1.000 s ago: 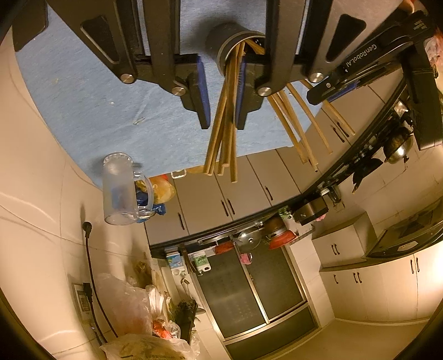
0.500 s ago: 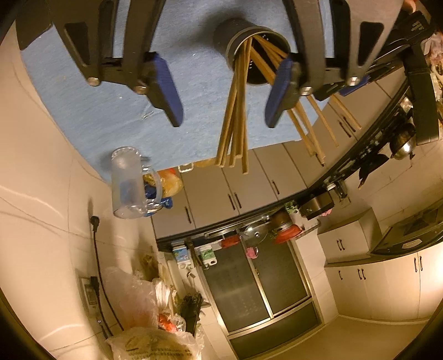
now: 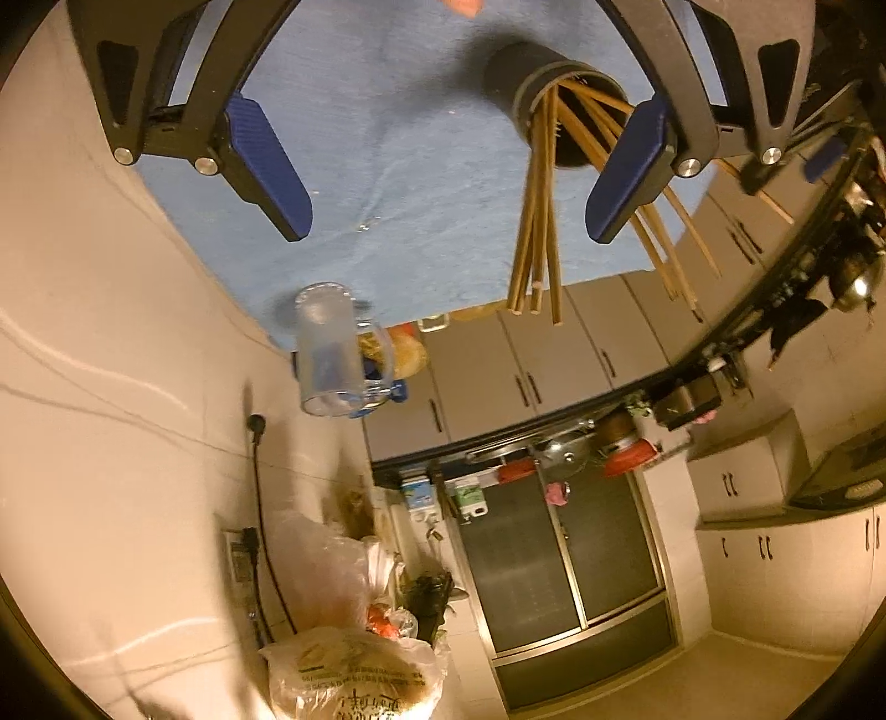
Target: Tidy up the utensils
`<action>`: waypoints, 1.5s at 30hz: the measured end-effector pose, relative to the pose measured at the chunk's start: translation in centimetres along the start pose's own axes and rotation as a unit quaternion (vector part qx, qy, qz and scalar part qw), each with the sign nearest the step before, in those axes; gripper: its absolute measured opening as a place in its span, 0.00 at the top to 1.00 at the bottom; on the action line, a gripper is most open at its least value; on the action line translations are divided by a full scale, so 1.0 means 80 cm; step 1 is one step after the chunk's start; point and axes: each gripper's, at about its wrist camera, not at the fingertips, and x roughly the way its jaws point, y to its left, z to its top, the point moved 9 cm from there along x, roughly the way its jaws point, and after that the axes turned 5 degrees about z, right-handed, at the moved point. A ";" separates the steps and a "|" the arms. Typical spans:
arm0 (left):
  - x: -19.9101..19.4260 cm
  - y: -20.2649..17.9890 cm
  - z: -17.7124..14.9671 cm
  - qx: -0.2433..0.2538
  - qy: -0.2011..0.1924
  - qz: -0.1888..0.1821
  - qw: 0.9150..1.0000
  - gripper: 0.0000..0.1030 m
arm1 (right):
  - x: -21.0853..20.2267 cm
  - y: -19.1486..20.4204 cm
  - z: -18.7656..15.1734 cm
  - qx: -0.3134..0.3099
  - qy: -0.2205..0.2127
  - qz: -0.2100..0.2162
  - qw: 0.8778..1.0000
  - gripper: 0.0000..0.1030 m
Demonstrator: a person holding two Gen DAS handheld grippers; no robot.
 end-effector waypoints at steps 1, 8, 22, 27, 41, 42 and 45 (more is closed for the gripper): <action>-0.006 0.004 -0.001 0.004 -0.003 0.007 1.000 0.03 | -0.006 0.000 0.000 -0.004 -0.003 -0.007 1.000 0.00; -0.074 0.033 -0.018 0.016 -0.028 0.016 0.999 0.01 | -0.063 0.008 -0.014 -0.035 -0.017 -0.027 0.999 0.00; -0.182 0.101 -0.145 0.020 -0.009 0.054 0.998 0.01 | -0.200 0.023 -0.113 -0.041 -0.018 -0.040 0.998 0.00; -0.182 0.102 -0.176 0.019 0.011 0.050 0.998 0.01 | -0.200 0.019 -0.146 -0.044 0.007 -0.050 0.998 0.00; -0.121 0.087 -0.209 0.028 0.055 0.047 0.997 0.01 | -0.148 0.026 -0.190 -0.082 0.049 -0.069 0.993 0.00; -0.116 0.086 -0.211 0.027 0.059 0.046 0.997 0.01 | -0.142 0.025 -0.192 -0.083 0.052 -0.071 0.993 0.00; -0.102 0.083 -0.214 0.026 0.066 0.042 0.997 0.01 | -0.131 0.023 -0.192 -0.086 0.049 -0.076 0.992 0.00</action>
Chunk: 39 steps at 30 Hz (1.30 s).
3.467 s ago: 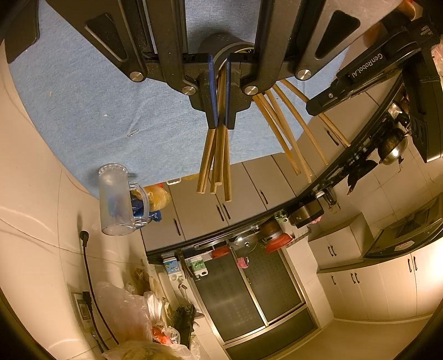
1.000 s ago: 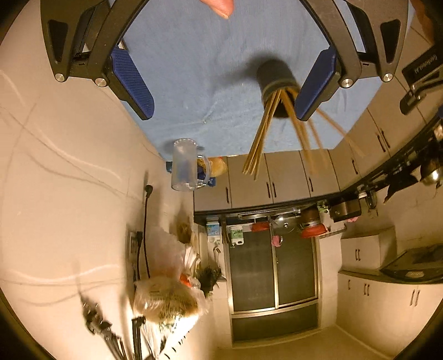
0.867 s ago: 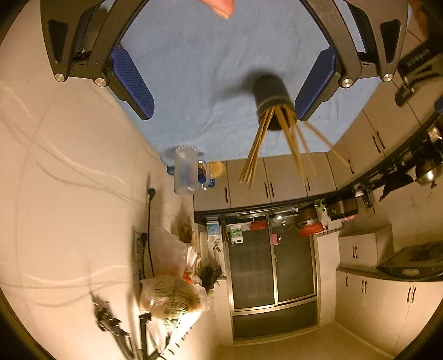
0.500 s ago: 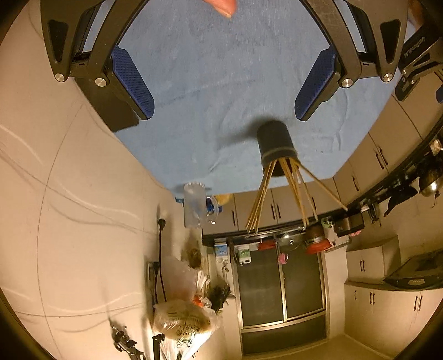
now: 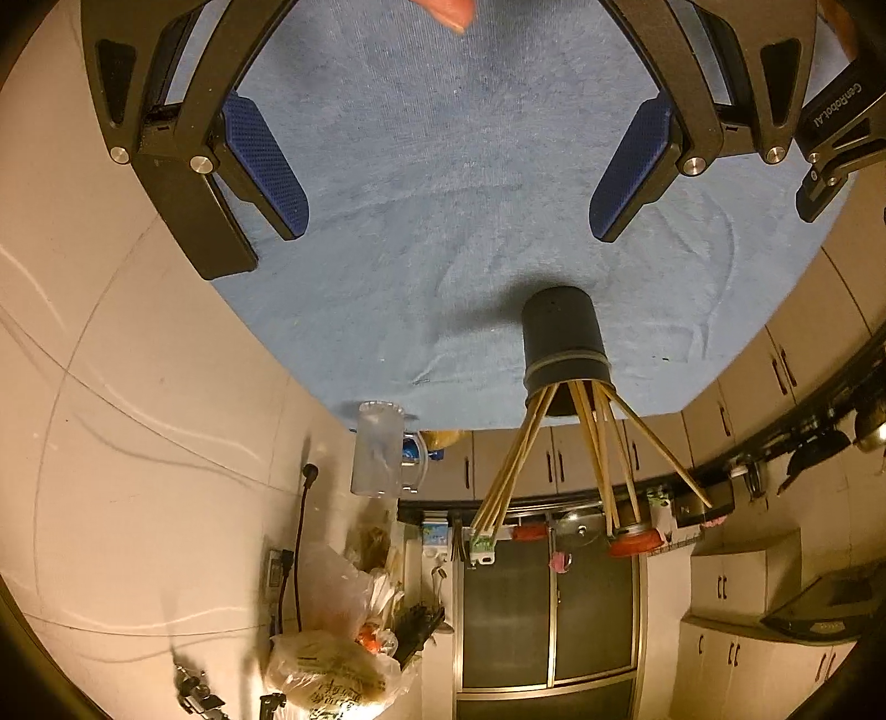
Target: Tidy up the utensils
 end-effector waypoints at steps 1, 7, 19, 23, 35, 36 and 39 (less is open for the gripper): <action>0.004 -0.001 -0.001 0.001 0.002 0.000 1.000 0.01 | 0.001 0.001 0.000 -0.001 -0.002 -0.001 1.000 0.00; 0.018 -0.006 -0.006 0.005 0.012 0.003 1.000 0.01 | 0.012 0.002 -0.001 -0.003 -0.001 -0.001 1.000 0.00; 0.027 -0.014 -0.017 0.014 0.023 -0.002 1.000 0.01 | 0.027 -0.004 -0.013 0.001 0.018 -0.001 1.000 0.00; 0.032 -0.013 -0.020 0.014 0.028 -0.002 1.000 0.01 | 0.030 0.000 -0.015 -0.004 0.022 0.000 1.000 0.00; 0.046 -0.013 -0.026 0.012 0.040 -0.006 0.999 0.01 | 0.040 0.005 -0.022 -0.008 0.034 -0.002 0.999 0.00; 0.047 -0.013 -0.026 0.011 0.041 -0.006 0.999 0.01 | 0.041 0.005 -0.022 -0.009 0.034 -0.003 0.999 0.00; 0.048 -0.012 -0.026 0.008 0.041 -0.006 0.999 0.01 | 0.042 0.007 -0.022 -0.011 0.036 -0.002 0.999 0.00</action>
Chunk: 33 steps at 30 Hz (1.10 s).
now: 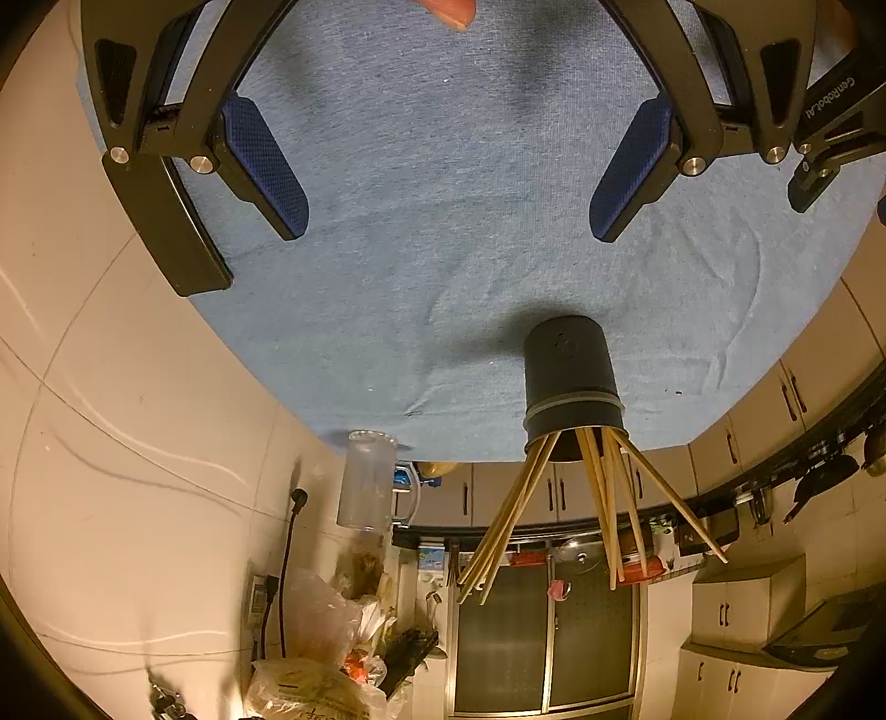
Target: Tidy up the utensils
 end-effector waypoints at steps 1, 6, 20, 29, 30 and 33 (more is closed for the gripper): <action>0.000 0.000 0.000 -0.001 0.000 0.000 1.000 0.01 | 0.001 0.001 0.000 -0.001 0.001 0.000 1.000 0.00; 0.002 -0.001 -0.002 0.000 0.003 -0.001 1.000 0.01 | 0.004 0.003 -0.001 -0.003 0.004 0.000 1.000 0.00; 0.002 -0.001 -0.002 -0.001 0.002 -0.001 1.000 0.01 | 0.006 0.004 -0.005 -0.004 0.008 0.001 1.000 0.00; 0.003 -0.001 -0.002 -0.001 0.002 -0.001 1.000 0.01 | 0.005 0.005 -0.006 -0.004 0.008 0.001 1.000 0.00; 0.003 -0.002 -0.002 -0.001 0.003 -0.002 1.000 0.01 | 0.005 0.006 -0.006 -0.004 0.007 0.002 1.000 0.00; 0.003 -0.001 -0.002 -0.001 0.002 -0.002 1.000 0.01 | 0.005 0.006 -0.006 -0.004 0.008 0.002 1.000 0.00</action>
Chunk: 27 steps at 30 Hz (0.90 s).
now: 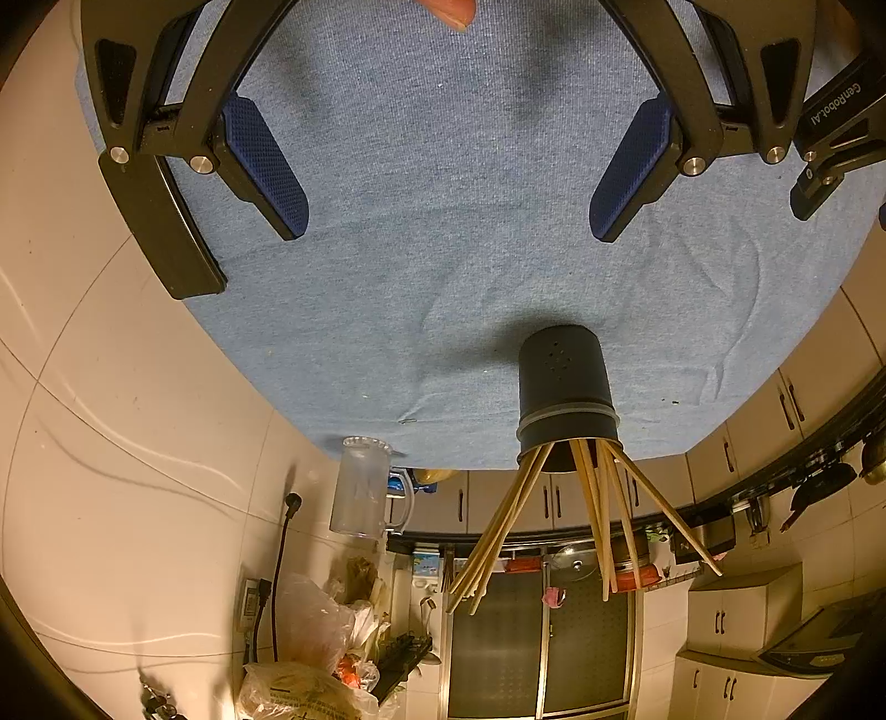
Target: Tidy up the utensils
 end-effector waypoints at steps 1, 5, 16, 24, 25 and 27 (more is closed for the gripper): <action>0.000 -0.001 0.000 0.000 0.000 0.000 1.000 0.01 | 0.000 0.000 0.000 0.000 0.000 0.000 1.000 0.00; 0.000 0.001 0.000 0.000 0.000 -0.001 1.000 0.01 | 0.000 0.000 0.000 0.000 0.000 0.001 1.000 0.00; 0.000 -0.001 -0.001 -0.001 0.001 -0.003 1.000 0.01 | 0.000 0.000 -0.002 -0.001 0.003 0.002 1.000 0.00; 0.000 -0.002 0.000 -0.001 0.002 -0.002 1.000 0.01 | 0.001 0.000 -0.002 0.000 0.004 0.002 1.000 0.00; 0.000 -0.002 0.001 -0.001 0.002 -0.002 1.000 0.01 | 0.001 -0.001 -0.002 0.000 0.005 0.003 1.000 0.00; 0.001 -0.002 0.001 -0.001 0.002 -0.003 1.000 0.01 | 0.002 -0.001 -0.003 0.000 0.006 0.003 1.000 0.00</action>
